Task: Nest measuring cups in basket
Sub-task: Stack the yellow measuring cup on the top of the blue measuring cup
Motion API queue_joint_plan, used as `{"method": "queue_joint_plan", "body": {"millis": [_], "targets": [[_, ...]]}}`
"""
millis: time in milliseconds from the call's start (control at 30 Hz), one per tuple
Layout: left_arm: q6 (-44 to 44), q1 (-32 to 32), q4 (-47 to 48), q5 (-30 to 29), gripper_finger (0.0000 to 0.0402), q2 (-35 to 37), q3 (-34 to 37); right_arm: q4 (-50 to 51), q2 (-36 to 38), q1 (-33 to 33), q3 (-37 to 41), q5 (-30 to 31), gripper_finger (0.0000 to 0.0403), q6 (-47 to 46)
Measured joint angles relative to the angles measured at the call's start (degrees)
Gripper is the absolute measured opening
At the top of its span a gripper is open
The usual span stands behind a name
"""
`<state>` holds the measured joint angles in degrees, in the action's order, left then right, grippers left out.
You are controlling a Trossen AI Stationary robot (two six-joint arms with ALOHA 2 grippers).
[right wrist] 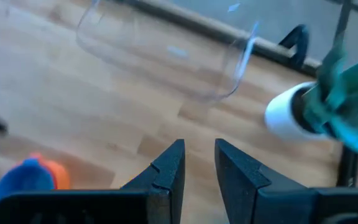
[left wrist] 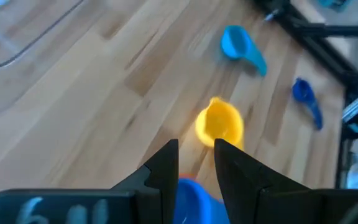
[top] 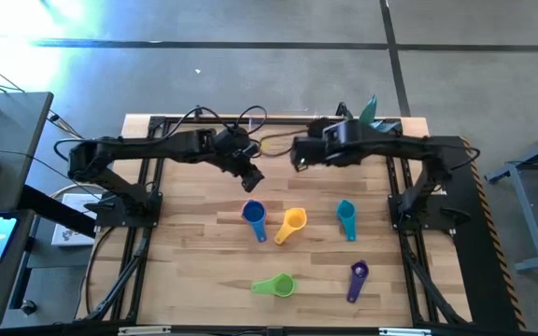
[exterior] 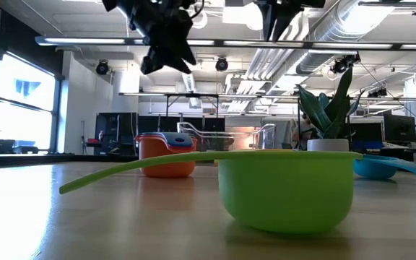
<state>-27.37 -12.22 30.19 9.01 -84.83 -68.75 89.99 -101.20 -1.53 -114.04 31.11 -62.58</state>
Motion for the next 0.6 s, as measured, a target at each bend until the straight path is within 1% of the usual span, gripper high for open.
{"method": "queue_joint_plan", "body": {"millis": [167,467,533,600], "targets": [[-3.2,1.5,-6.5,2.7,0.0092,-1.7,0.0,0.0,2.5,-4.0,0.0,2.8,0.0081,5.5],[-8.7,4.1,-17.7,2.7,0.0092,-6.1,0.0,0.0,3.5,-10.9,0.0,2.9,0.0081,16.3],[-9.7,4.2,-17.9,2.7,0.0092,-6.7,-0.4,0.0,3.5,-11.8,0.0,2.9,0.0081,17.6],[-8.8,4.2,-18.1,2.7,0.0092,-7.8,-2.1,0.0,3.5,-12.6,0.0,2.9,0.0081,19.0]]}}
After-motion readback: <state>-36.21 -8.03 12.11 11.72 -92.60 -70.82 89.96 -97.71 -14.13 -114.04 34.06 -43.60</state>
